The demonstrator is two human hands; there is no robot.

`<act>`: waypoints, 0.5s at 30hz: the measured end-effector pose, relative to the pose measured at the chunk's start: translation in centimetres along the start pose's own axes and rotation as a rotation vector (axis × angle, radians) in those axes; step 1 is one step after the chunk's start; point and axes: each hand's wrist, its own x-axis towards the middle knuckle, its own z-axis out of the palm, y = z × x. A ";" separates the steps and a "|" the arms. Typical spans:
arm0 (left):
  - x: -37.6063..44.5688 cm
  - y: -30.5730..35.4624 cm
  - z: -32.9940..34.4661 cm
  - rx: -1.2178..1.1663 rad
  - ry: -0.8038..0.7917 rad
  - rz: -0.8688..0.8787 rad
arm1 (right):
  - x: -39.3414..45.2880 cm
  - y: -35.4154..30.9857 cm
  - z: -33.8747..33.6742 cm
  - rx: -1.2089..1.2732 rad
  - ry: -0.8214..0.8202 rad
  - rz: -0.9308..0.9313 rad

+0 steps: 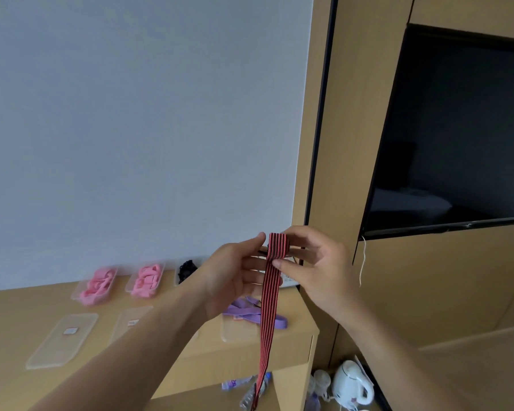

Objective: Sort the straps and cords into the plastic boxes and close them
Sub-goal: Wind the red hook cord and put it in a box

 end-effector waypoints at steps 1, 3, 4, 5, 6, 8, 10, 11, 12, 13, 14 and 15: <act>0.1 0.0 0.0 -0.021 0.000 0.007 | -0.2 0.0 0.2 -0.038 -0.005 -0.040; 0.3 0.1 0.0 -0.071 -0.006 0.018 | -0.6 0.0 0.6 -0.088 0.003 -0.105; 0.4 0.1 0.0 -0.092 -0.003 0.021 | -0.8 0.1 0.8 -0.103 0.009 -0.135; 0.4 0.1 0.0 -0.102 0.003 0.022 | -1.0 0.2 0.9 -0.114 0.011 -0.166; 0.5 0.1 0.0 -0.104 0.010 0.023 | -1.1 0.3 0.9 -0.122 0.011 -0.196; 0.5 0.1 0.0 -0.108 0.013 0.031 | -1.3 0.4 1.1 -0.130 0.020 -0.240; 0.4 0.2 -0.2 -0.097 0.009 0.058 | -1.5 0.7 1.1 -0.142 0.022 -0.262; 0.4 0.2 -0.3 -0.086 0.008 0.077 | -1.6 0.9 1.1 -0.160 0.021 -0.269; 0.4 0.2 -0.5 -0.079 0.008 0.094 | -1.8 1.0 1.2 -0.185 0.022 -0.274; 0.4 0.2 -0.6 -0.078 0.010 0.109 | -2.0 1.1 1.2 -0.197 0.021 -0.274; 0.3 0.2 -0.6 -0.081 0.016 0.121 | -2.2 1.2 1.1 -0.185 0.016 -0.259; 0.3 0.1 -0.6 -0.082 0.026 0.135 | -2.3 1.3 1.1 -0.146 0.009 -0.225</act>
